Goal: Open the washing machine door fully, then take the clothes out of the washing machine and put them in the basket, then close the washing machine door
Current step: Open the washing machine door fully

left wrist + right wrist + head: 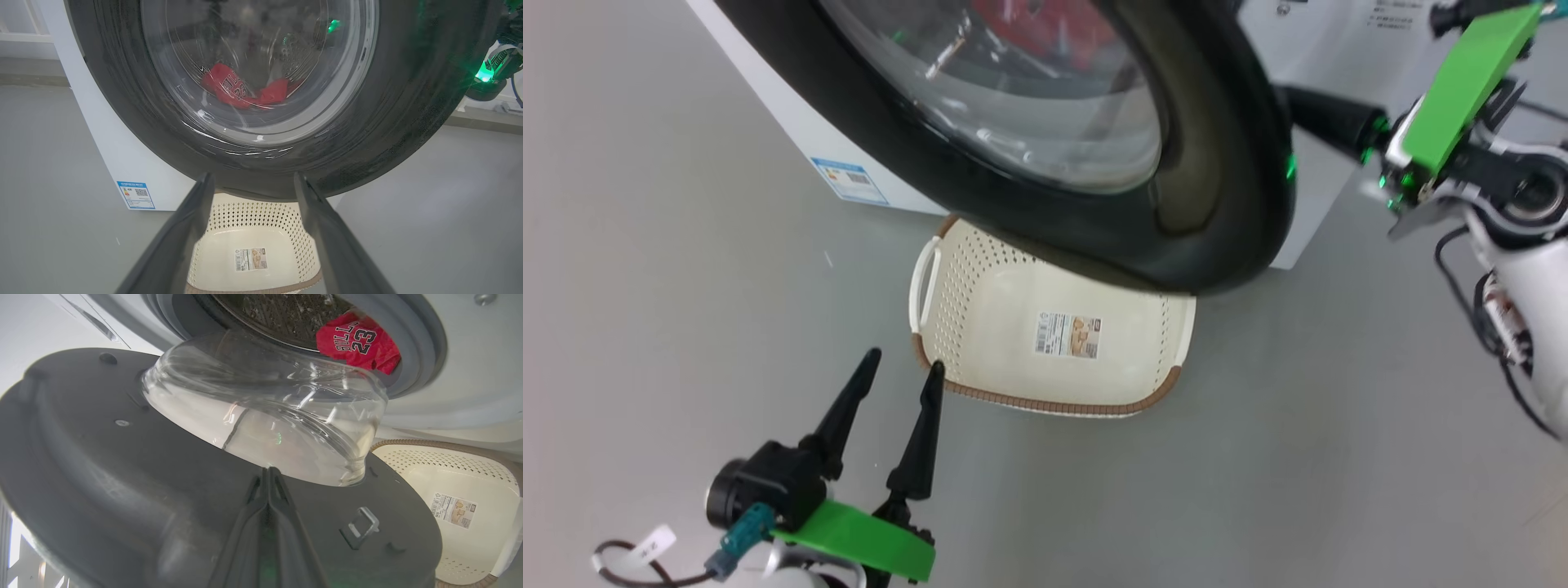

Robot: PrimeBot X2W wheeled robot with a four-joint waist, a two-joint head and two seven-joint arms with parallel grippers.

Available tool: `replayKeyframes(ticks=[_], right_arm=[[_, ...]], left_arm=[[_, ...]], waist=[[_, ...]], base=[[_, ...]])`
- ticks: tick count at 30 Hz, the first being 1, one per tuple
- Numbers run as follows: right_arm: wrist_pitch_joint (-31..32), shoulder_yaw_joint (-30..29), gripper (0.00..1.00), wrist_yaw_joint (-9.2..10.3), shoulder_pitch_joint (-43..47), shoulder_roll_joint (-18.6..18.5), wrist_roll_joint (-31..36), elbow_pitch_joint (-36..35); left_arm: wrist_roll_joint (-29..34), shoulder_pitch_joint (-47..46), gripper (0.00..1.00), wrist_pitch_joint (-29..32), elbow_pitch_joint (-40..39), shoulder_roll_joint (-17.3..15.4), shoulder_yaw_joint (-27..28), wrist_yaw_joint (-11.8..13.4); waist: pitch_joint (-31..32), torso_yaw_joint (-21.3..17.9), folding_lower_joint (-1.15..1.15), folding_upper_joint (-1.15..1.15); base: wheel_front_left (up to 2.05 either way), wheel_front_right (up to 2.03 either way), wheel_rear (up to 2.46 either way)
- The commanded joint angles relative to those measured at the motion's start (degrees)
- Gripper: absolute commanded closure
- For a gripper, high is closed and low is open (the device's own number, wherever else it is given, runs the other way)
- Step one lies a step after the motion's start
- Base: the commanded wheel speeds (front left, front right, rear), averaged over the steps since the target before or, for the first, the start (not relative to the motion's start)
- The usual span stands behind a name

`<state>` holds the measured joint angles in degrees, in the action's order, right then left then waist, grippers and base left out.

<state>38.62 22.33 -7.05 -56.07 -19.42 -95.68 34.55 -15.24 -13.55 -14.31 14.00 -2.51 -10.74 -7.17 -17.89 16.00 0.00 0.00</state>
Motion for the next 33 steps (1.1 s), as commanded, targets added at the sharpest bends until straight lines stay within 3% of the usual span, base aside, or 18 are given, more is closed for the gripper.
replayKeyframes(ticks=[1,16,33], right_arm=[[0.58,0.61,1.0,-0.44,2.14,1.15,0.3,-2.46],[2.91,3.18,1.0,-0.44,13.35,3.68,1.96,-9.94],[3.88,5.9,1.0,-0.44,20.07,9.53,3.28,-13.33]], left_arm=[[0.2,0.95,0.0,-0.69,-1.16,-0.67,2.2,-0.32],[0.81,5.12,0.0,-0.69,-1.01,-0.49,3.47,-0.32],[1.35,8.48,0.0,-0.69,-1.14,-0.4,5.89,-0.32]], waist=[[1.44,0.11,0.0,0.0],[7.49,1.62,0.0,0.0],[11.64,6.71,0.0,0.0]], base=[[0.0,0.0,0.0],[0.0,0.0,0.0],[0.0,0.0,0.0]])
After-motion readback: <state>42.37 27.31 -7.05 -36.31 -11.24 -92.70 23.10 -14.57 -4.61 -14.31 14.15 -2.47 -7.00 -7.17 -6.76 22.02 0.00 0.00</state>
